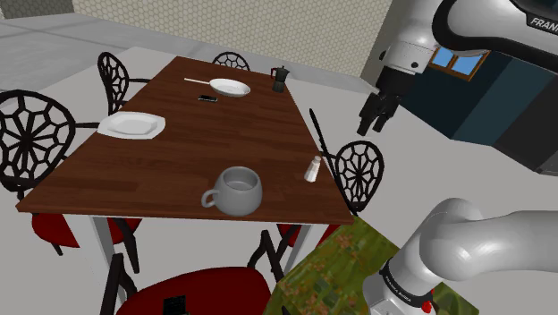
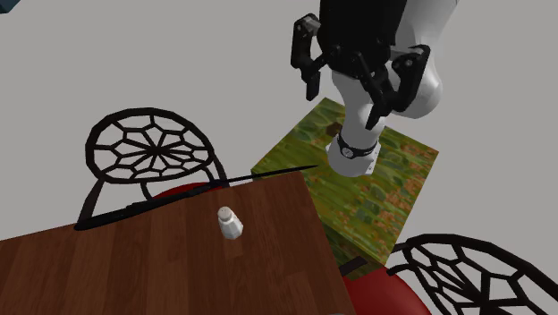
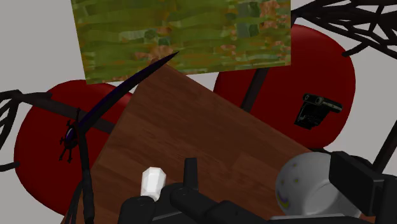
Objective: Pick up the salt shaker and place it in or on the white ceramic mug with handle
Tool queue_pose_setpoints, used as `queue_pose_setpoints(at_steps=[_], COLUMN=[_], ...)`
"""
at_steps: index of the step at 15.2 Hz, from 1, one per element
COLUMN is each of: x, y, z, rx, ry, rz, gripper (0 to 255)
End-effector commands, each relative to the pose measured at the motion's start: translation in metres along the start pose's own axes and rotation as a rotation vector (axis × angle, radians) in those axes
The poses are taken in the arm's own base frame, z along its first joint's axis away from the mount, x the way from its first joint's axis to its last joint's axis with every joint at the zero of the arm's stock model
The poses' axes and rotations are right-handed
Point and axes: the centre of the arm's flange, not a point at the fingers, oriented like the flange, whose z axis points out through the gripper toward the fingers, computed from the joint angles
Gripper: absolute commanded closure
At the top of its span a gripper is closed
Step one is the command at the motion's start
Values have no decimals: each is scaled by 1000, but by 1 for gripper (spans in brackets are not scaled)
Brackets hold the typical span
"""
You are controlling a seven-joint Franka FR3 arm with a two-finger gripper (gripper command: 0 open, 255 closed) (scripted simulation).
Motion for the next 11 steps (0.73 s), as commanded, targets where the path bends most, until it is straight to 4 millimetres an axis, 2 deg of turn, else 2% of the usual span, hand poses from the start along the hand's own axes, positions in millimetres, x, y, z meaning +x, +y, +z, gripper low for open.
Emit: queue_pose_setpoints(at_steps=[1, 11], x=[0, 79], y=[0, 60], z=[0, 88], rx=[0, 16], ry=[0, 3], rz=[0, 26], gripper=[0, 0])
